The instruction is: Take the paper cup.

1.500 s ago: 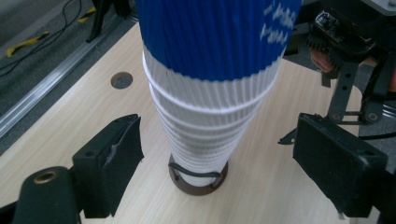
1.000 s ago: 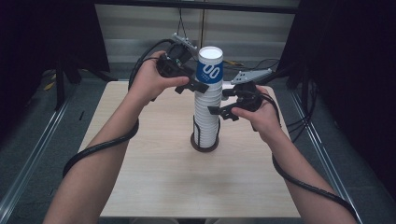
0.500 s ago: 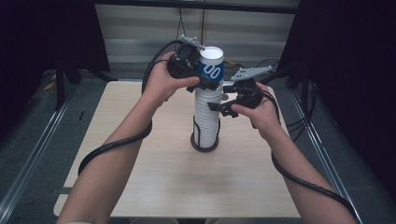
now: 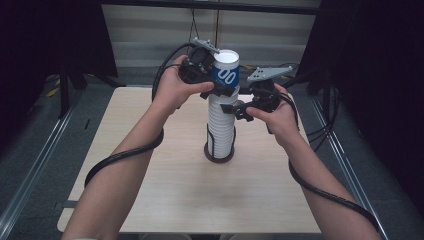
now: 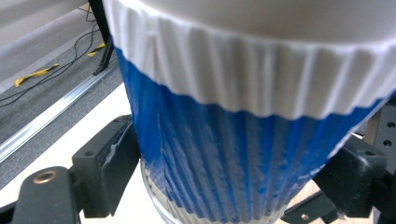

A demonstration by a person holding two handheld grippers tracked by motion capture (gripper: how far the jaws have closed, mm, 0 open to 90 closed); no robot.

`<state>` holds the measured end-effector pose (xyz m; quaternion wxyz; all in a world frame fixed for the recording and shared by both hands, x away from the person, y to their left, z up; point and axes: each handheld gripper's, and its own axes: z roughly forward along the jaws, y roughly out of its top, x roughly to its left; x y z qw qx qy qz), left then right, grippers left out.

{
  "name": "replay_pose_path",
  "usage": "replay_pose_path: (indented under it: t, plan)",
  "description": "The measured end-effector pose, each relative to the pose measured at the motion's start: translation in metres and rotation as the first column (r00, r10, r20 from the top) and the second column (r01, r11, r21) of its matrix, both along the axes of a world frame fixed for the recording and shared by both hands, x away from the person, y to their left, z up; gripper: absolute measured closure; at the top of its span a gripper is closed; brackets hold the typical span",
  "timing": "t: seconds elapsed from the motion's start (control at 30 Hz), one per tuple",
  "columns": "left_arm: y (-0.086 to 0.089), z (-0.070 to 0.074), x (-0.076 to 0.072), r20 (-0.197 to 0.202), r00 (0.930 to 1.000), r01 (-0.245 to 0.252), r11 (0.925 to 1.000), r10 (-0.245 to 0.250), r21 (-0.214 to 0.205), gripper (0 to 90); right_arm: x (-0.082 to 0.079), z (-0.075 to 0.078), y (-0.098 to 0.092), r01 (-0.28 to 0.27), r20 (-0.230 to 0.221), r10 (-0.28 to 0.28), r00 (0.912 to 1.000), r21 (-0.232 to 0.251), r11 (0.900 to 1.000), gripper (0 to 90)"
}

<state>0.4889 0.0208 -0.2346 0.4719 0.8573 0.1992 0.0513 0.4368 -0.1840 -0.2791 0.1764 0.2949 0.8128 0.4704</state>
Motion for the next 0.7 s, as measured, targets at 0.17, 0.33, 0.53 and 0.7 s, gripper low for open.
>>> replay_pose_path:
  t: [0.17, 0.33, 0.53, 0.7]
  plan:
    - [-0.0004, 0.0002, 0.0003, 0.003, 1.0000, 0.003, 1.0000, -0.003, 0.003, 15.2, 0.0013, 0.0025, 0.0019, 0.011, -0.001, -0.010, 0.9999, 0.020, 0.9997, 12.0]
    - [-0.0001, 0.0002, -0.0002, -0.001, 1.0000, 0.001, 1.0000, -0.001, 0.001, 15.3, 0.0037, -0.0002, 0.0064, 0.019, -0.010, -0.019, 0.9998, 0.036, 0.9992, 11.8]
    - [0.0004, 0.0004, -0.0006, -0.009, 0.9999, -0.009, 0.9999, 0.009, -0.006, 15.4, 0.0039, 0.0000, 0.0075, 0.035, -0.013, -0.034, 0.9993, 0.042, 0.9985, 14.1]
    - [0.0004, 0.0017, -0.0010, -0.011, 0.9997, -0.022, 0.9997, 0.022, -0.014, 15.6, 0.0030, -0.0013, 0.0065, 0.037, -0.008, -0.037, 0.9993, 0.049, 0.9981, 14.4]
